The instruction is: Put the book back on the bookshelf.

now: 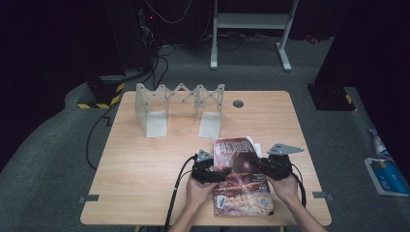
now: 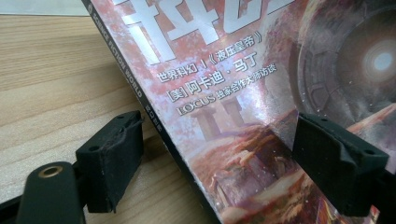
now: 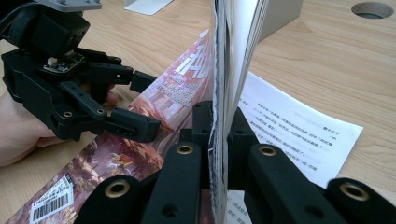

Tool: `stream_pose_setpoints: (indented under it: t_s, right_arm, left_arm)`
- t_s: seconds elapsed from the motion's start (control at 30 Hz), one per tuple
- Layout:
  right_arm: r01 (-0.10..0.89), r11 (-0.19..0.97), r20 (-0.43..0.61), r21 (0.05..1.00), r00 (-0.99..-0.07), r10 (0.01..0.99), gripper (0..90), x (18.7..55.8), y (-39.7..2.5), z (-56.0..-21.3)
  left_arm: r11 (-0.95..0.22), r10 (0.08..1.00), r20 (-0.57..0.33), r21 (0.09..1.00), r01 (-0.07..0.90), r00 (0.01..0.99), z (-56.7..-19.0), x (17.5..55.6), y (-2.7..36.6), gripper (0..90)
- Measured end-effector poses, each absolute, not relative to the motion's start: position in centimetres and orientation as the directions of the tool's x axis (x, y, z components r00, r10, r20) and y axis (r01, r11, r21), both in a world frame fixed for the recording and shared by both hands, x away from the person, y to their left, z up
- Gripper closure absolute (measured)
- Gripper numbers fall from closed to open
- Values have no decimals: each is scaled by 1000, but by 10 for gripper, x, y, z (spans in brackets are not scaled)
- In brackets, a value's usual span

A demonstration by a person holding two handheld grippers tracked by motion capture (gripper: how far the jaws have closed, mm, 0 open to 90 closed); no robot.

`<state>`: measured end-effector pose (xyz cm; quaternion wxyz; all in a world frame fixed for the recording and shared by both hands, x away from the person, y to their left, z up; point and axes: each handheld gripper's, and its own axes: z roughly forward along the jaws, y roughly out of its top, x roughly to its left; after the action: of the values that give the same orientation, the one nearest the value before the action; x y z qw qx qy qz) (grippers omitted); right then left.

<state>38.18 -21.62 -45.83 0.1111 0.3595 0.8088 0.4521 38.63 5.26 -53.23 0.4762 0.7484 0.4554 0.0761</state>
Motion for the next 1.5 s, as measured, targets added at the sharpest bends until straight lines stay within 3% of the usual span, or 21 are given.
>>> stream_pose_setpoints:
  t_s: [0.6, 1.13, 1.5]
  right_arm:
    - [474, 357, 134, 805, -732, 668, 856, 388, -215, -471]
    - [553, 397, 130, 732, -686, 716, 844, 399, -212, -490]
    - [587, 389, 112, 710, -640, 760, 688, 403, -211, -493]
  left_arm:
    - [-146, 751, -322, 770, 621, 576, -530, 384, 57, 253]
    - [-114, 795, -307, 772, 626, 523, -531, 383, 59, 526]
    - [-110, 809, -291, 779, 617, 510, -532, 381, 57, 579]
